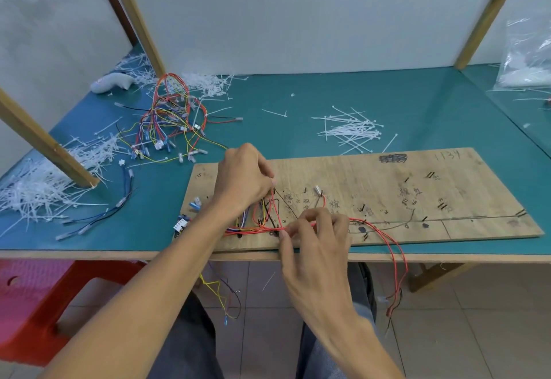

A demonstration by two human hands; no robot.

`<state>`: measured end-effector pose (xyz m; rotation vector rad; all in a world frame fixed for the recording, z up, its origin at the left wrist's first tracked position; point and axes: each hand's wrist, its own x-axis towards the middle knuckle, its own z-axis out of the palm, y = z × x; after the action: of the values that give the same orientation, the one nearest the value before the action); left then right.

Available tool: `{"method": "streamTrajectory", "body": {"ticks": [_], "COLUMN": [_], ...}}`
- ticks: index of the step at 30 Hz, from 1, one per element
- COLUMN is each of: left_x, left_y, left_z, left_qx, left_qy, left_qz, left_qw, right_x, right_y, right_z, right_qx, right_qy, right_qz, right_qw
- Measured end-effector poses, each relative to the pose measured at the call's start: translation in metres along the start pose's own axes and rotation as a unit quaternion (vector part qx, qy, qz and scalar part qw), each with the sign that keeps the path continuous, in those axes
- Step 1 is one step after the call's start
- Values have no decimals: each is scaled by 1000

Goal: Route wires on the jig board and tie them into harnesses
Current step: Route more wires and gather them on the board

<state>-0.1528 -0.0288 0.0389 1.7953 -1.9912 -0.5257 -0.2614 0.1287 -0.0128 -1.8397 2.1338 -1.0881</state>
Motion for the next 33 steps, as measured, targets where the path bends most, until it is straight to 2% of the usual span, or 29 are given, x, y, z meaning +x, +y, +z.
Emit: {"method": "streamTrajectory", "body": {"ticks": [3, 6, 8, 15, 19, 25, 29, 33], "left_x": [-2, -6, -8, -10, -12, -21, -28, -47], "left_y": [2, 0, -2, -11, -20, -24, -23, -13], "left_z": [-2, 2, 5, 10, 8, 2, -1, -2], "left_qx": [64, 96, 100, 123, 90, 75, 135, 271], "left_qy": [-4, -1, 9, -12, -28, -40, -33, 39], "left_qz": [27, 52, 62, 79, 87, 147, 219, 315], "left_qw": [998, 994, 993, 989, 992, 985, 966, 909], "right_x": [1, 2, 1, -3, -8, -16, -23, -27], "right_y": [4, 8, 12, 25, 37, 49, 50, 57], "right_z": [-9, -21, -27, -38, -38, -39, -39, -43], "right_qx": [17, -12, -5, 82, 122, 136, 99, 104], "right_qy": [-31, -130, -163, -177, -186, -191, -211, -201], "right_qz": [-4, 10, 22, 20, 40, 49, 27, 42], "right_qw": [999, 991, 986, 981, 974, 971, 972, 973]}}
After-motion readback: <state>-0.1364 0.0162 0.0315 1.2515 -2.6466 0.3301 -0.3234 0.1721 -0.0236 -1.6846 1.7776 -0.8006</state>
